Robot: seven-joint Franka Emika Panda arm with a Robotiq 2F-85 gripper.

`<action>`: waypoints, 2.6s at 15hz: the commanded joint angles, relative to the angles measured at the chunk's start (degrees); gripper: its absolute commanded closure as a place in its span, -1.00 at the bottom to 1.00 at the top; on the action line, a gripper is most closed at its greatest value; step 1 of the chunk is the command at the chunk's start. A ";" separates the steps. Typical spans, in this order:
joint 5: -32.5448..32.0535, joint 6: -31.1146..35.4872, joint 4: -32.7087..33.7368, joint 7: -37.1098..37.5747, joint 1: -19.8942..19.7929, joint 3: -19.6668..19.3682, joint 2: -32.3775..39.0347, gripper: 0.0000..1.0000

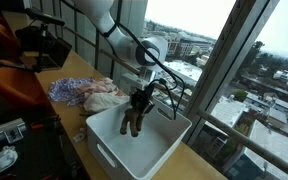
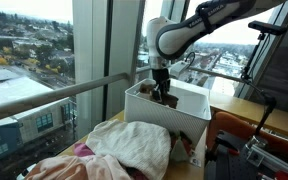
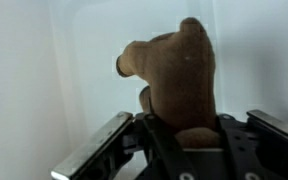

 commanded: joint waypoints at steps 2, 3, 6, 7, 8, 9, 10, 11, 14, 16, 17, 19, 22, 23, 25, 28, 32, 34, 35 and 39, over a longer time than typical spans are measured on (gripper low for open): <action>-0.02 -5.39 2.20 1.04 1.47 0.95 -3.32 -0.53; 0.02 -6.31 2.17 1.30 1.95 1.26 -4.35 -0.69; 0.04 -7.96 1.13 1.76 3.41 2.36 -8.19 -1.00; 0.34 -8.37 0.55 1.69 3.87 2.98 -9.54 -1.00; 0.58 -8.44 -0.08 1.71 4.44 3.70 -10.52 -1.00; 1.13 -8.13 -0.61 1.64 5.14 4.76 -10.87 -1.00; 1.49 -7.48 -1.34 1.50 5.76 5.67 -11.02 -1.00; 1.91 -6.43 -2.17 1.23 6.43 6.75 -10.81 -1.00; 1.87 -2.32 -4.67 -0.43 8.46 9.36 -9.03 -1.00; 1.03 0.75 -6.41 -1.13 9.88 10.37 -7.35 -1.00; 0.53 2.36 -7.08 -1.50 10.60 10.66 -5.91 -1.00; -1.04 3.85 -8.17 -2.56 12.18 10.84 -3.63 -1.00; -4.03 5.13 -9.78 -4.68 14.23 10.86 -0.69 -1.00; -5.23 5.40 -9.94 -4.98 14.91 10.71 0.37 -1.00; -7.54 5.72 -9.55 -5.22 16.12 10.37 2.99 -1.00; -10.06 5.20 -8.09 -5.63 16.87 9.91 6.51 -0.50; -13.56 4.33 -7.29 -5.10 17.45 8.93 6.98 -0.02; -14.73 3.97 -7.38 -4.95 17.46 8.66 5.72 0.28; -14.92 3.77 -7.43 -4.94 17.34 8.64 5.01 0.46; -14.12 2.52 -7.20 -4.94 16.49 8.73 0.77 0.97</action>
